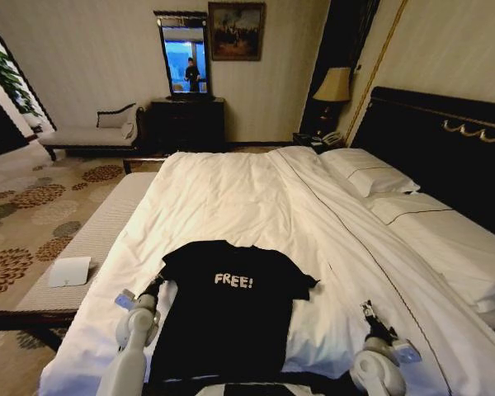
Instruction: Fold the clothes on the bed.
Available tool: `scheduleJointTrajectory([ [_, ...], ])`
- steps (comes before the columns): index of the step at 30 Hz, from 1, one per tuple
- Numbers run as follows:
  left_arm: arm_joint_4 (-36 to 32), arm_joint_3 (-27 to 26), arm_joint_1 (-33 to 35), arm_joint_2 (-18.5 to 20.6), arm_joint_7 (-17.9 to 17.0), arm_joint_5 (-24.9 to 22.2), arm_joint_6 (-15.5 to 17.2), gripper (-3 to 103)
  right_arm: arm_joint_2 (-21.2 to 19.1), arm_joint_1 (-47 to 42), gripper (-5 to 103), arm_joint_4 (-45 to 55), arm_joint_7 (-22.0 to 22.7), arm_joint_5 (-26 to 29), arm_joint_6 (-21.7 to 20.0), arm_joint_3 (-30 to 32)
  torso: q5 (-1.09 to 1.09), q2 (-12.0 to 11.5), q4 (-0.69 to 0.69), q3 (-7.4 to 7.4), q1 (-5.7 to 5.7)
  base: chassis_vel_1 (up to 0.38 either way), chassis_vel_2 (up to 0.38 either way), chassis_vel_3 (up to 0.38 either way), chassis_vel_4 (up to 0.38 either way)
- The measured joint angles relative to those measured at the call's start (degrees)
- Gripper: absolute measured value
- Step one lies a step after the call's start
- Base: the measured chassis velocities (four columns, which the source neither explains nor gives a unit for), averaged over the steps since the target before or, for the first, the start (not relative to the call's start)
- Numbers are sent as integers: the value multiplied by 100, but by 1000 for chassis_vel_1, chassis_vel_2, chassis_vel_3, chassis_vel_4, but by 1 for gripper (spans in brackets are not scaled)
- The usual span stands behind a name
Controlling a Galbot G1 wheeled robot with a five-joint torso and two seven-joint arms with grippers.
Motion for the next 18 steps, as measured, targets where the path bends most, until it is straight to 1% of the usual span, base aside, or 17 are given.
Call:
scheduleJointTrajectory([
  [1,0,0,0,0,0,0,0,2,0,0,100,0,0,0,0,0,0,0,0,0,0,0,0,0,0],
  [5,-67,62,180,-45,80,254,-173,2,3,17,100,-2,1,-22,4,-41,0,0,0,0,0,0,0,0,0],
  [7,-86,72,191,-46,93,274,-192,0,5,28,100,-5,1,-28,4,-51,0,0,0,0,0,0,0,0,0],
  [10,-113,83,150,-47,106,252,-201,16,7,57,100,-27,1,-37,5,-65,0,0,0,0,0,0,0,0,0],
  [11,-113,83,150,-47,106,252,-201,16,7,57,100,-27,1,-37,5,-65,0,0,0,0,0,0,0,0,0],
  [12,-117,85,112,-46,111,213,-201,22,7,64,100,-33,1,-37,5,-65,0,0,0,0,0,0,0,0,0],
  [13,-119,86,87,-44,111,177,-194,22,5,67,100,-39,1,-37,5,-64,0,0,0,0,0,0,0,0,0],
  [14,-121,85,9,-34,110,52,-141,28,-4,71,100,-56,1,-35,5,-50,0,-1,0,0,0,0,0,0,0],
  [15,-121,85,9,-34,110,52,-141,28,-4,71,100,-56,1,-35,5,-50,0,-1,0,0,0,0,0,0,0],
  [18,16,83,-274,4,69,-123,-4,44,-53,91,100,-102,9,-14,6,9,0,0,0,0,0,0,0,0,0],
])
